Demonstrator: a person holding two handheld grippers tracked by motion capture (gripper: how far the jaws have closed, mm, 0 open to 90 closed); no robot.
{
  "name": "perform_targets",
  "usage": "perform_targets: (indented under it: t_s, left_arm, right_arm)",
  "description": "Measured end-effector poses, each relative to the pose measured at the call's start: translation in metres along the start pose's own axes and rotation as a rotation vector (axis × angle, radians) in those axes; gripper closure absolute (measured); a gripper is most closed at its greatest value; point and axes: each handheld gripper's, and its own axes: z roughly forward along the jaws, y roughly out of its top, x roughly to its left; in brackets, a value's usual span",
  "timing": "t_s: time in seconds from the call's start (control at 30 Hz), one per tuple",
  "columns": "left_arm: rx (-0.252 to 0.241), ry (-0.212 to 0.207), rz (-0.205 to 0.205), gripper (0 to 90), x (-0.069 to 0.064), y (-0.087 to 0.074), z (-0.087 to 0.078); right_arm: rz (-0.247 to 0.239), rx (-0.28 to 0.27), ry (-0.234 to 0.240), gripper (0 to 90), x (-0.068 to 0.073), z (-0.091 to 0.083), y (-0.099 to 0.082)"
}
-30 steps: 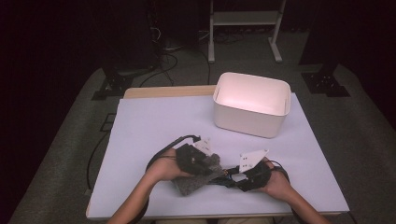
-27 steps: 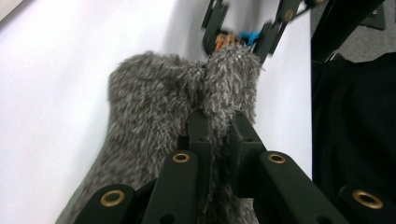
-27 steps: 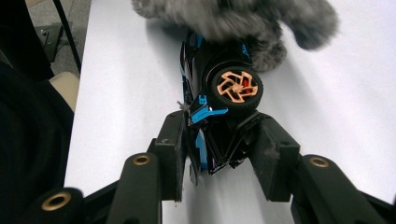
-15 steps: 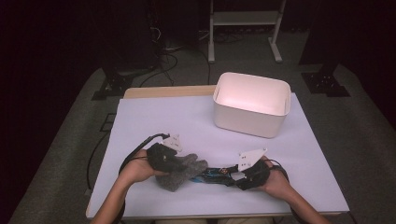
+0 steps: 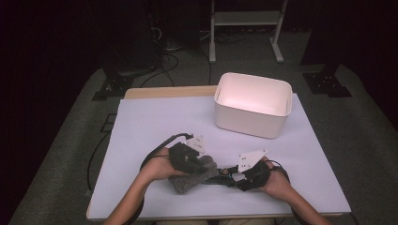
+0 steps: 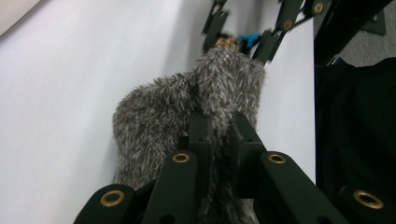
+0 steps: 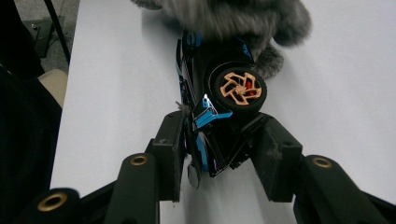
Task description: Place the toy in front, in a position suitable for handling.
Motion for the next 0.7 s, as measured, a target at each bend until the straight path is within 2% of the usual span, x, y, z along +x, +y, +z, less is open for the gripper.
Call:
perform_targets:
  t_s: [0.1,0.2,0.27,0.3,0.33,0.37,0.4,0.43,0.5,0.53,0.63,0.7]
  left_arm:
    - [0.014,0.003,0.010,77.9,0.0002,0.0052,0.0045]
    - [0.012,-0.017,0.000,66.1,-0.0007,0.0041,0.0040]
    - [0.008,-0.013,-0.010,59.6,-0.0007,0.0038,0.0032]
    - [0.009,0.013,-0.009,55.7,-0.0011,0.0039,0.0031]
    - [0.032,0.065,-0.013,47.8,-0.0009,0.0045,0.0038]
    - [0.032,0.065,-0.013,42.9,-0.0009,0.0045,0.0038]
    - [0.042,0.059,-0.026,42.9,0.0014,0.0034,0.0065]
    - [0.034,0.044,-0.010,44.2,0.0018,0.0027,0.0075]
    - [0.036,0.031,-0.013,47.0,0.0013,0.0022,0.0092]
    - [0.035,0.030,-0.002,53.9,0.0011,0.0020,0.0116]
    - [0.032,0.021,-0.013,60.5,0.0025,0.0013,0.0110]
    - [0.020,0.001,-0.030,62.8,0.0048,0.0000,0.0090]
  right_arm:
    - [0.001,0.003,-0.002,55.1,0.0001,0.0000,-0.0001]
    - [-0.001,0.003,-0.003,54.9,-0.0007,0.0006,-0.0005]
    - [-0.001,0.005,-0.003,54.9,-0.0006,0.0005,-0.0003]
    - [0.000,0.005,-0.003,54.9,-0.0008,0.0005,-0.0002]
    - [0.000,0.005,-0.002,54.9,-0.0007,0.0005,-0.0002]
    - [0.000,0.005,-0.002,54.9,-0.0007,0.0005,-0.0002]
    - [-0.003,0.006,-0.005,55.0,0.0003,0.0005,0.0001]
    - [-0.009,0.007,-0.006,55.0,0.0002,0.0005,0.0001]
    - [-0.007,0.006,-0.006,55.0,0.0004,0.0006,0.0001]
    - [-0.010,0.006,-0.006,55.0,0.0003,0.0006,0.0001]
    - [-0.007,0.006,-0.004,55.0,-0.0001,0.0005,-0.0001]
    - [-0.014,0.008,-0.005,55.1,0.0005,0.0006,0.0005]
